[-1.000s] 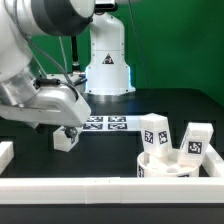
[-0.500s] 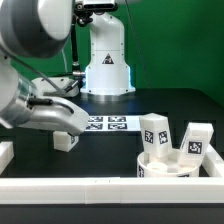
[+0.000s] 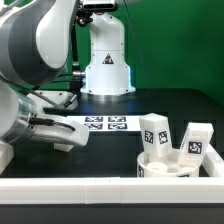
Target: Assemble stool
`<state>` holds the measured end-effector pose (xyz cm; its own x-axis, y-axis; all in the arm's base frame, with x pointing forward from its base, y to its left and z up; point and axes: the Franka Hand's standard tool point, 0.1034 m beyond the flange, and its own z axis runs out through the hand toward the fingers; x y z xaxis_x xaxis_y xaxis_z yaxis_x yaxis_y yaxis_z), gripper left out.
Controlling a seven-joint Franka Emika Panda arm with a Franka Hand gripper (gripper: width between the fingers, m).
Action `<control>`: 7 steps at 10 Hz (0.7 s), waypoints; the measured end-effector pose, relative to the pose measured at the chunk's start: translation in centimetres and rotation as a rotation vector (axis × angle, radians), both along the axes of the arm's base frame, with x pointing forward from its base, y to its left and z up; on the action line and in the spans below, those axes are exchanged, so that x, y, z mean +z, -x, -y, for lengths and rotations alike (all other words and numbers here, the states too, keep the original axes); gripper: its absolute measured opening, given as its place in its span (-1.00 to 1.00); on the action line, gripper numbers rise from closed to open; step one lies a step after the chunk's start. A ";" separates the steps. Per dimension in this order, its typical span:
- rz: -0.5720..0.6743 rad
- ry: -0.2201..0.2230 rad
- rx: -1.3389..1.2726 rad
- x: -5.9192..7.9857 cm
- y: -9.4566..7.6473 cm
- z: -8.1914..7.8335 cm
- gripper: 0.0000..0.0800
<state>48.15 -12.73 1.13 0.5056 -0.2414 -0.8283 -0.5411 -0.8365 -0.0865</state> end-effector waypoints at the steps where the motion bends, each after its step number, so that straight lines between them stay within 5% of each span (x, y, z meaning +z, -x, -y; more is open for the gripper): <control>1: 0.005 0.003 0.000 -0.3 0.0 -0.1 0.62; 5: -0.002 0.008 -0.007 -1.0 1.0 -0.4 0.56; 7: -0.002 0.010 -0.007 -1.1 1.0 -0.4 -0.14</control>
Offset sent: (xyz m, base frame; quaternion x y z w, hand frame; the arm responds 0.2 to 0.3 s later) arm -0.0212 0.0088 -0.0032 -0.0132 -0.0104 0.0054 0.9998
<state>47.16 -12.37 0.08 0.5024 -0.2530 -0.8268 -0.5473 -0.8333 -0.0776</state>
